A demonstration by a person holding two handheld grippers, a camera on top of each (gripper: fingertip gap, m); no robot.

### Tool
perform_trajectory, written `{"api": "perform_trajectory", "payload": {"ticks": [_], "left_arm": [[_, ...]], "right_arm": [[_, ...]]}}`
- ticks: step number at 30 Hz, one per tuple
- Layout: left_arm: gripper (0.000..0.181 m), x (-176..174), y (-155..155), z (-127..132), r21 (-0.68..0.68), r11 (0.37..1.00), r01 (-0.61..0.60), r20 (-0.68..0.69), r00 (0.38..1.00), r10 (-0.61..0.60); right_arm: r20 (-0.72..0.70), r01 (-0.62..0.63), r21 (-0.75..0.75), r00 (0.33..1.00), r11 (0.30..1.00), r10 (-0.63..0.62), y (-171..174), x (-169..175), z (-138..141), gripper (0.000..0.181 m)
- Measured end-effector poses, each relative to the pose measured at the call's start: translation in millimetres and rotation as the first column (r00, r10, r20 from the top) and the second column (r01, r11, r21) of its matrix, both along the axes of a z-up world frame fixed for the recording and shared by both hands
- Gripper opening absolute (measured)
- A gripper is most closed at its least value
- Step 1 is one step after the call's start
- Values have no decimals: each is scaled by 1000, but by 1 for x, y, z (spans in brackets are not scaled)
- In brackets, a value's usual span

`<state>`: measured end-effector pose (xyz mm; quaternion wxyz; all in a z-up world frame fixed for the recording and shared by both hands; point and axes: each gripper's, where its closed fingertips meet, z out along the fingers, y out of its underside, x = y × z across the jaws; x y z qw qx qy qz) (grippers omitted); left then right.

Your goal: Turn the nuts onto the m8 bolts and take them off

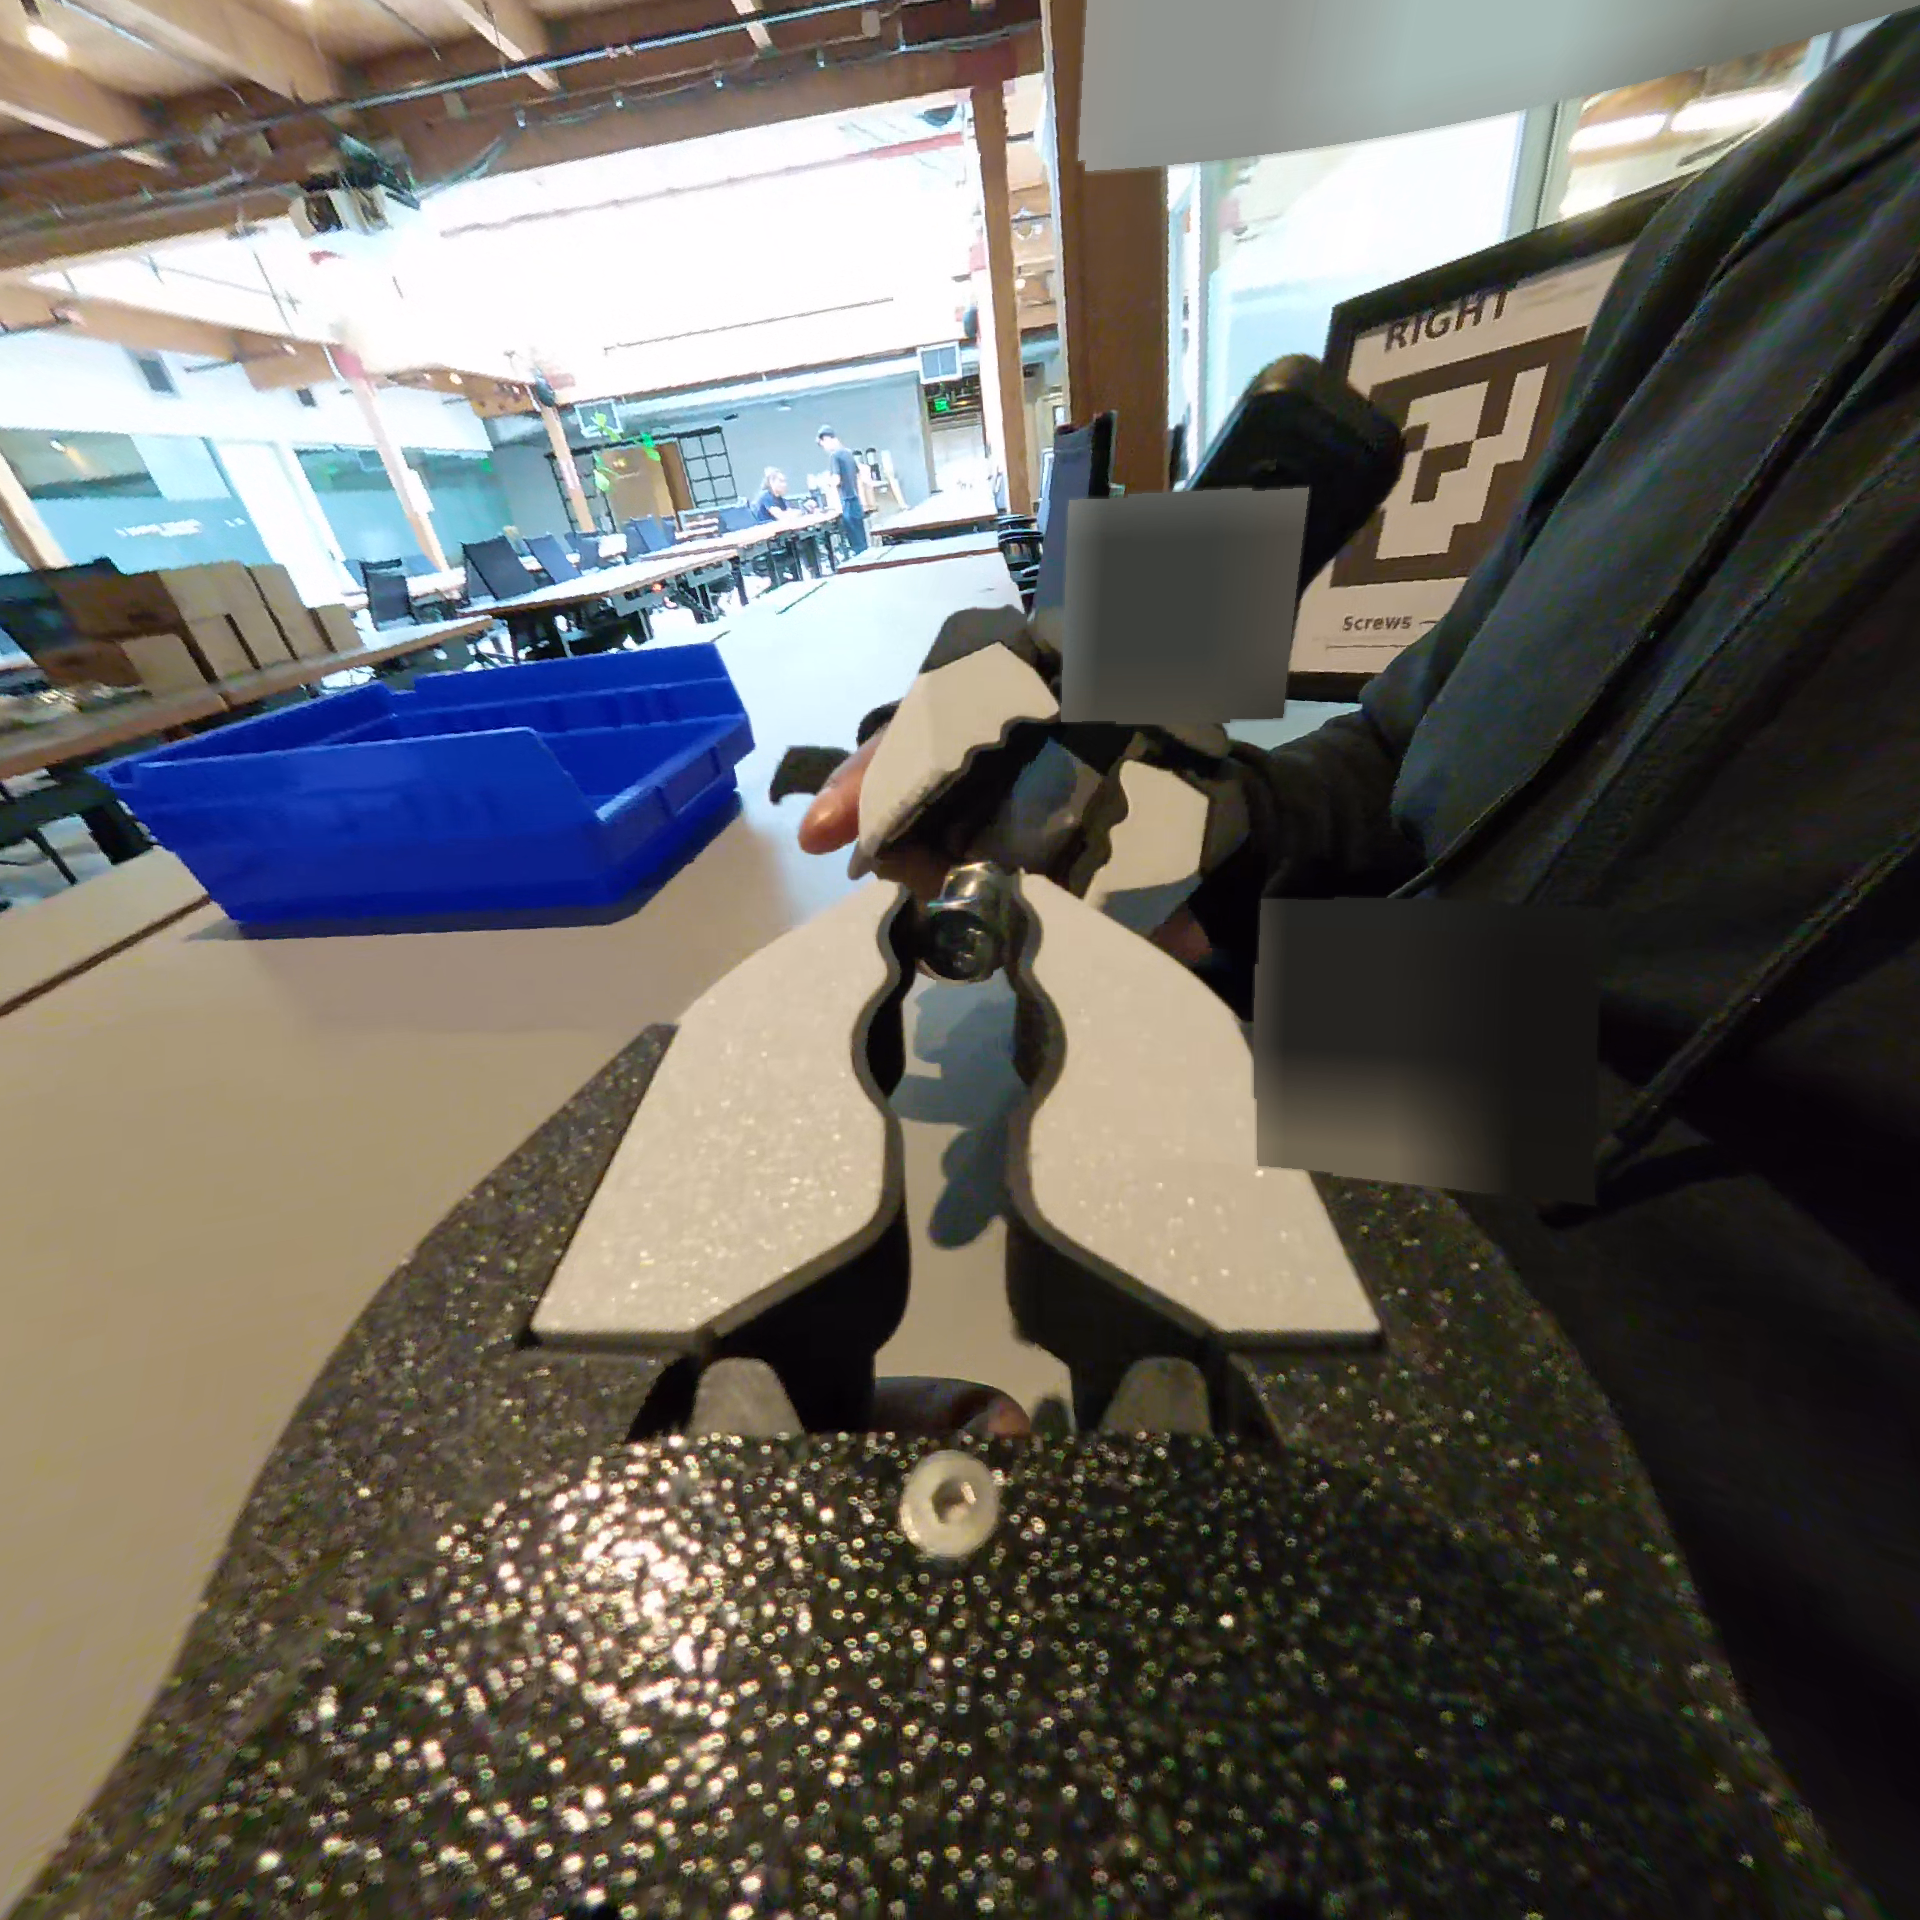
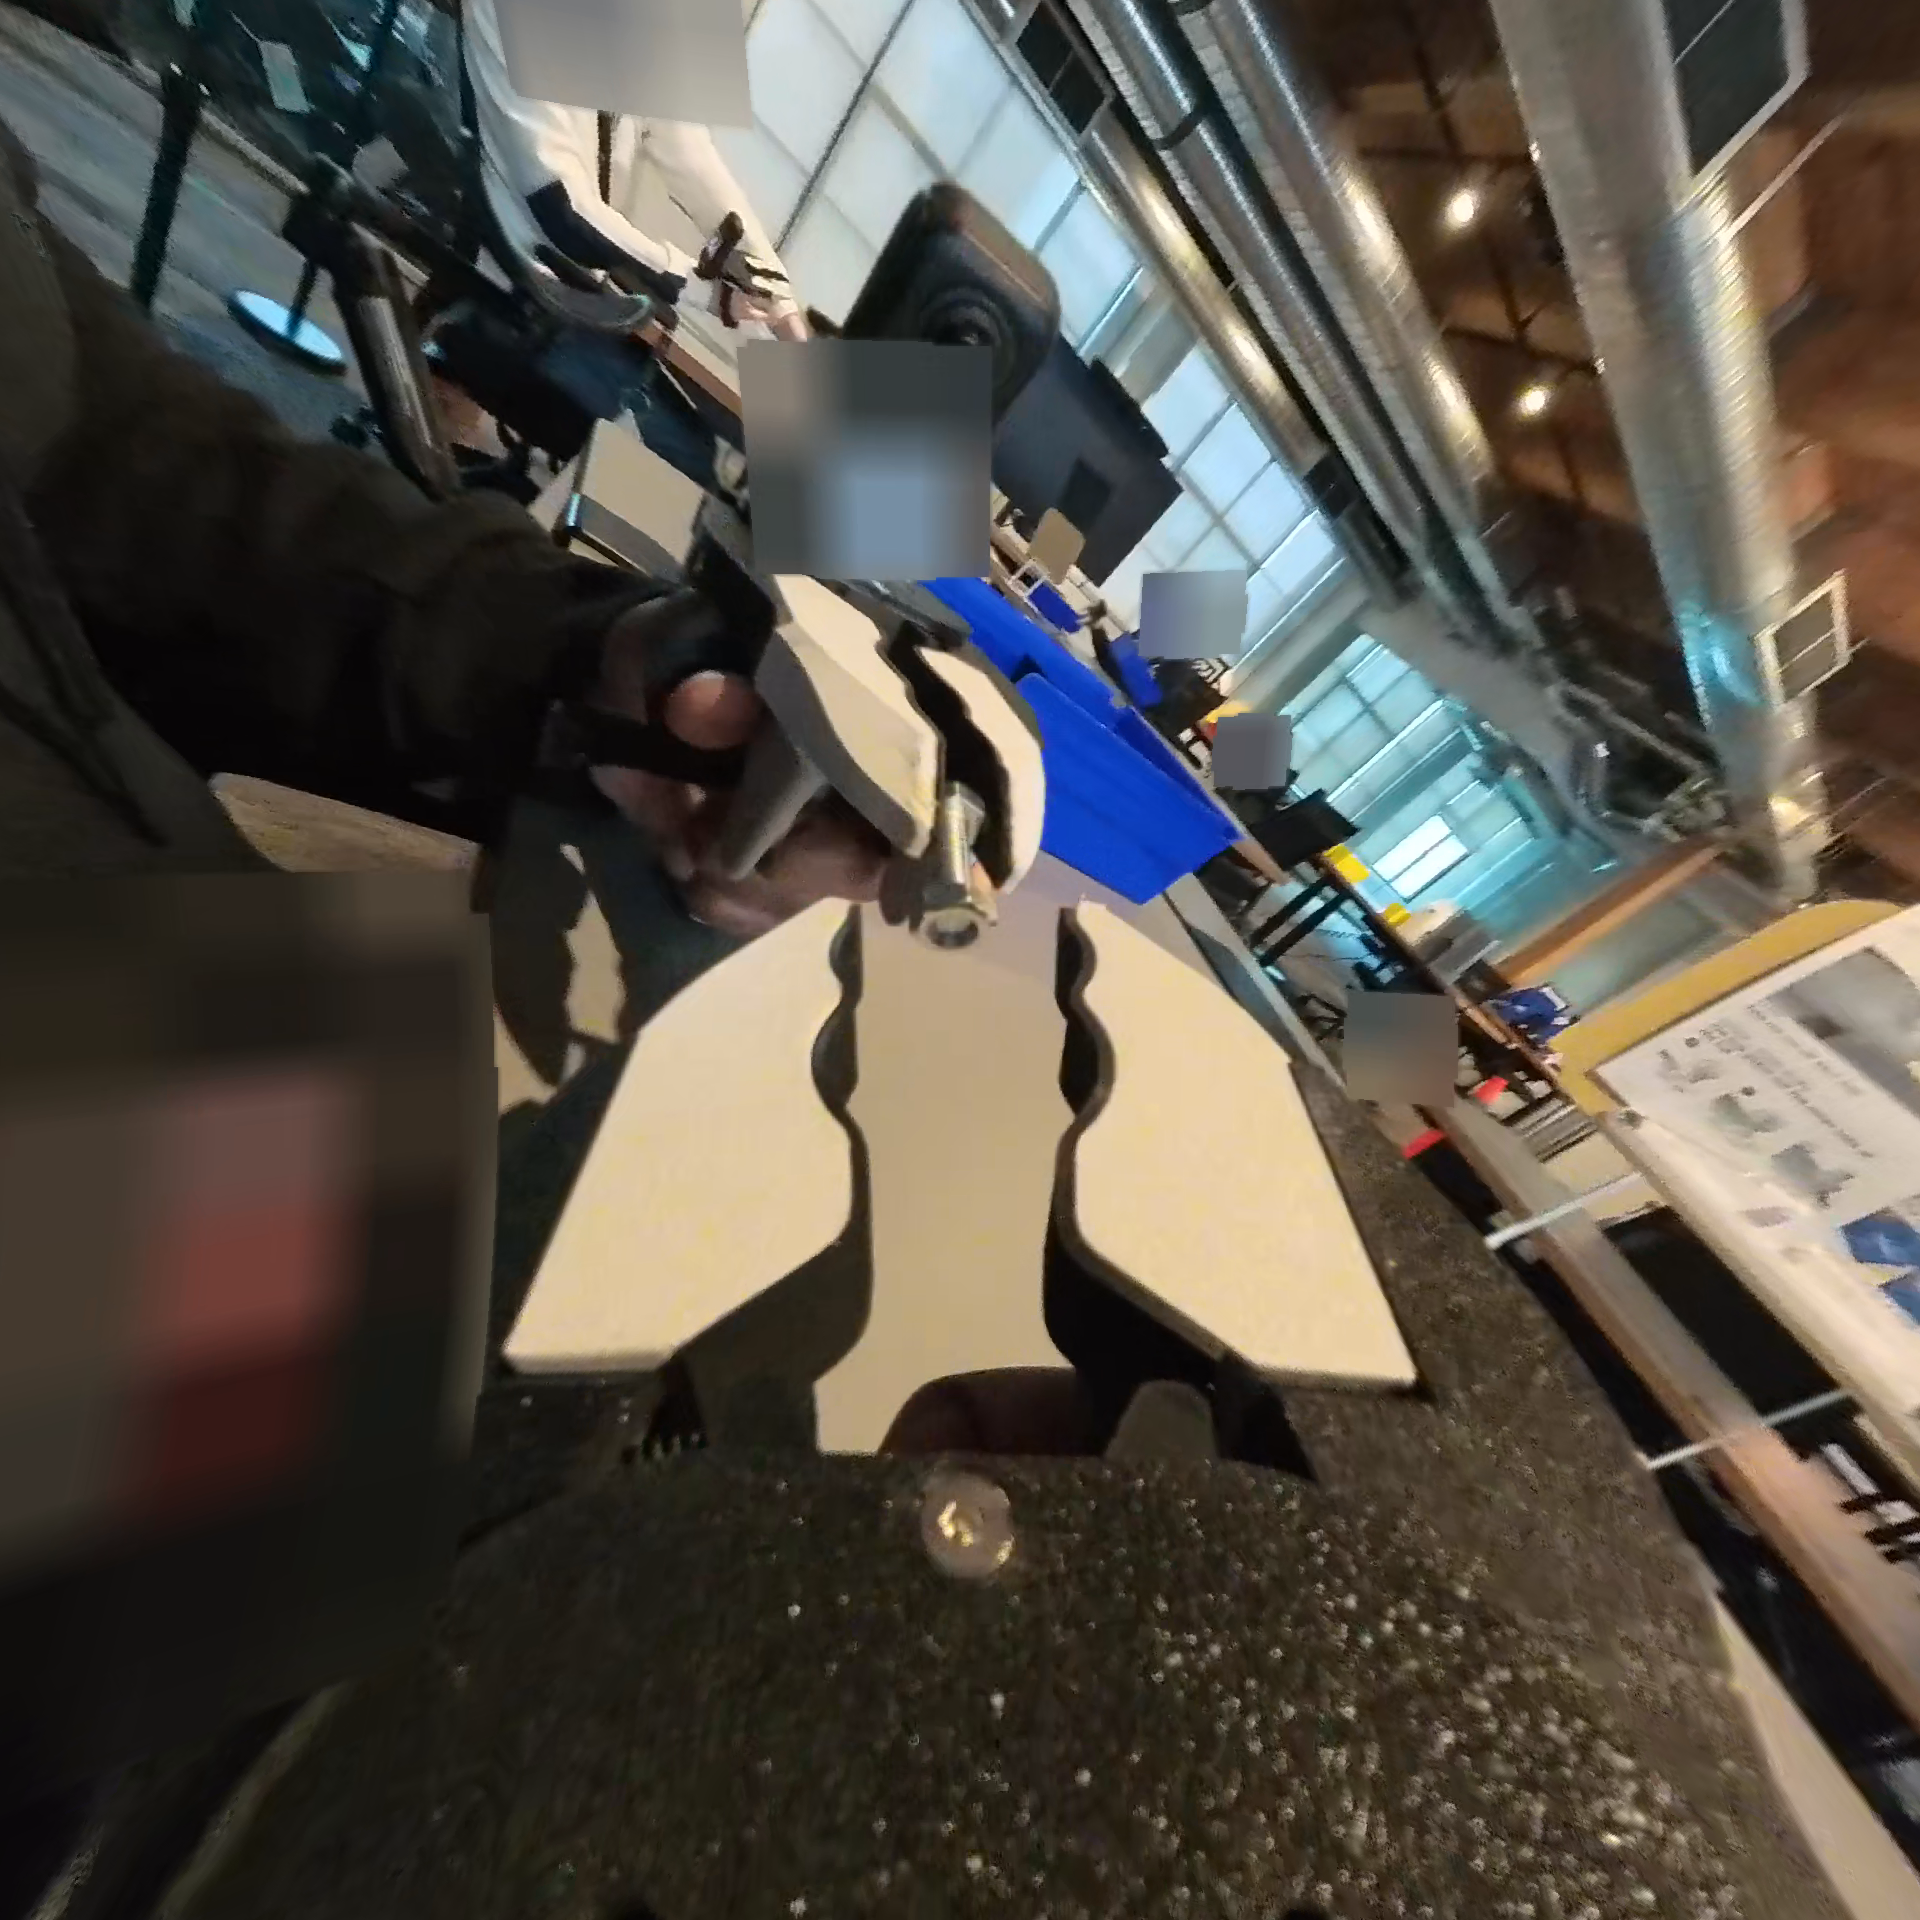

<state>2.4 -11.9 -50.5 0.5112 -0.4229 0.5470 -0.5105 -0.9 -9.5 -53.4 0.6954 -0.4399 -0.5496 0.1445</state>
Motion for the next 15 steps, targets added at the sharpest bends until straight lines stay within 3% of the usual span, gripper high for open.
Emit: {"api": "perform_trajectory", "payload": {"ticks": [3,5,8,10,12,13,14,15], "left_arm": [[16,1,-2,0,-9,1000,13,-2,1000,-13],[15,1,-2,-1,7,1000,7,-6,1000,-7],[16,2,-1,-8,119,992,-32,-41,998,38],[15,3,-1,-13,183,982,-53,-61,996,65],[15,5,-1,-13,193,979,-59,-60,996,72],[15,5,-1,-12,178,982,-56,-56,996,67],[15,5,-1,-11,162,985,-54,-50,997,63],[15,4,0,-10,150,987,-55,-46,997,63]], "right_arm": [[10,18,34,1000,999,-18,0,-2,0,15],[20,21,8,1000,1000,-21,0,-2,-2,15],[19,-21,-196,999,980,25,0,-1,-9,15],[-34,-85,-462,996,883,78,-2,-1,-15,15],[-161,-199,-701,980,685,121,-5,0,-13,15],[-232,-263,-750,964,607,132,-5,1,-8,15],[-284,-311,-753,948,579,140,-5,3,-3,23],[-299,-321,-724,944,611,141,-4,5,0,37]]}}
